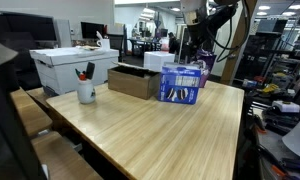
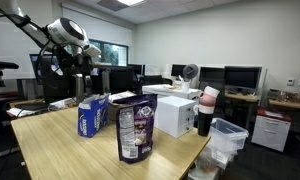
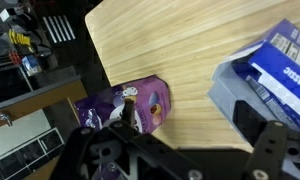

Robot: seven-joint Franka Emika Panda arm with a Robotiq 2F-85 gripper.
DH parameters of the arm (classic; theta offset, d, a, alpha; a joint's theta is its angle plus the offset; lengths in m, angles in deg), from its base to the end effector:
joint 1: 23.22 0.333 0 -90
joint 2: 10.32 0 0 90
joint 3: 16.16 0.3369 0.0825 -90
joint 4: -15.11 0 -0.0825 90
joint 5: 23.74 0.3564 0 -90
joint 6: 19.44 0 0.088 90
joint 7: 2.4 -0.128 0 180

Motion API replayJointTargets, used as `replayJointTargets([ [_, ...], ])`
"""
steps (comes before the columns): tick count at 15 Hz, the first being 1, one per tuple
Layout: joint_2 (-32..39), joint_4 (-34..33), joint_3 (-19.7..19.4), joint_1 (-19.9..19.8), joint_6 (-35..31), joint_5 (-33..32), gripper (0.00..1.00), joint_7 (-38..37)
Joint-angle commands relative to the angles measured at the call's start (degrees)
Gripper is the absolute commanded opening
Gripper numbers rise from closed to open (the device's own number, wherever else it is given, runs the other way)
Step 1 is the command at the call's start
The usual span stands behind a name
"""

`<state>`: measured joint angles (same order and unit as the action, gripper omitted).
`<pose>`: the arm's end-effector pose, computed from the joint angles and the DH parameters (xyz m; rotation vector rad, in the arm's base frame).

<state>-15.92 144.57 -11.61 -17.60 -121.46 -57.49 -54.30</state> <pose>0.4388 0.0188 0.4100 2.4032 -0.6011 -0.0425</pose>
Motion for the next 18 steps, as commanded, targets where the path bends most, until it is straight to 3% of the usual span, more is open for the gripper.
replayJointTargets([
  [1,-4.02,4.73,-0.36,-1.57,-0.88,1.56,0.75,0.45],
  [3,-4.9,6.59,-0.84,-2.12,-1.59,1.54,0.72,1.96],
  [14,-6.9,11.21,-2.19,-2.67,-9.05,5.18,0.1,16.11],
  [18,-6.39,11.03,-2.41,-2.91,-11.21,9.39,0.02,21.31],
])
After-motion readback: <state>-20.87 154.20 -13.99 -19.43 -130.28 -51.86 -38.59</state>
